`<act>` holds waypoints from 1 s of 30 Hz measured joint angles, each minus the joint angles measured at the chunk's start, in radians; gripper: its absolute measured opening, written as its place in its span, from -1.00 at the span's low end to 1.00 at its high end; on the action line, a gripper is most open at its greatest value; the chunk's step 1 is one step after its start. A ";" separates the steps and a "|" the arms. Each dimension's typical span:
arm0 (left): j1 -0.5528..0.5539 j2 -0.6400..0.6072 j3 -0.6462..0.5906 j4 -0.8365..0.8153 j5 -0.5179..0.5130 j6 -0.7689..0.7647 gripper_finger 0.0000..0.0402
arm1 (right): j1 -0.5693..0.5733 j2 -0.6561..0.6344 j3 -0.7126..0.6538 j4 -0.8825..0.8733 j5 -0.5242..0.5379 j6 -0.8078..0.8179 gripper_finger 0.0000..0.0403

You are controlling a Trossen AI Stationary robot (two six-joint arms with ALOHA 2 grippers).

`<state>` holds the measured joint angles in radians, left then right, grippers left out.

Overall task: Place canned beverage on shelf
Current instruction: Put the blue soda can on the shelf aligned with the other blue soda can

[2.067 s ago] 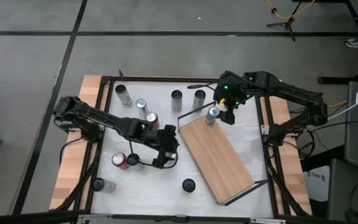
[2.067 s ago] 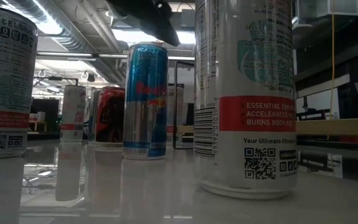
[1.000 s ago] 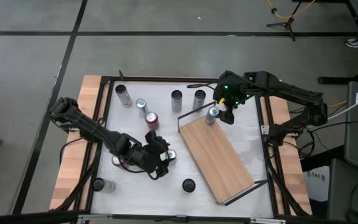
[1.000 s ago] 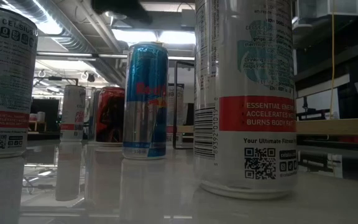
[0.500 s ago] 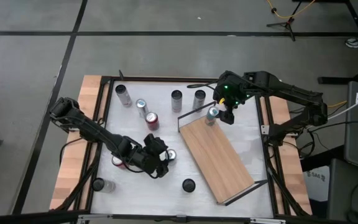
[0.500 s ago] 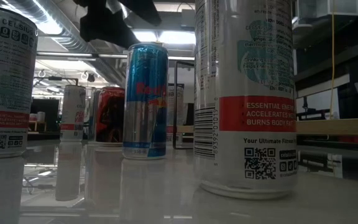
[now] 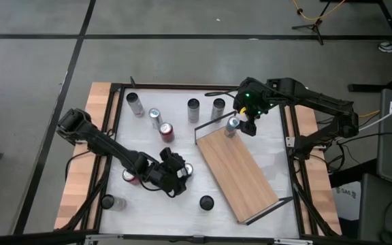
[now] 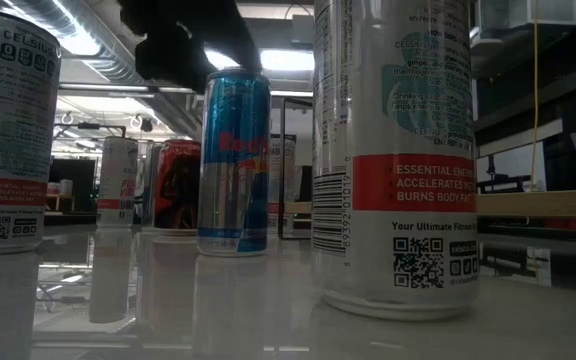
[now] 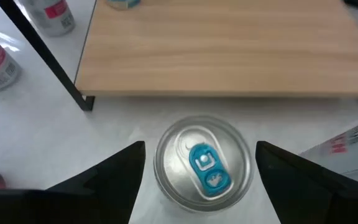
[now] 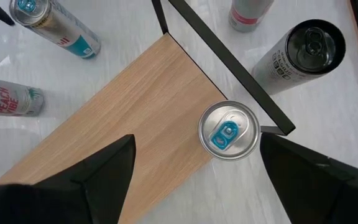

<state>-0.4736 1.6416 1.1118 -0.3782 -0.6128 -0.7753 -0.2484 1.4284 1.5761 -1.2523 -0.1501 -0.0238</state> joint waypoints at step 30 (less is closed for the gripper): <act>0.009 0.042 0.000 -0.002 0.028 -0.003 0.48 | 0.000 0.000 0.000 0.027 0.000 0.000 0.66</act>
<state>-0.4648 1.6840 1.1118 -0.3801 -0.5846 -0.7784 -0.2481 1.4284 1.5760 -1.2251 -0.1500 -0.0239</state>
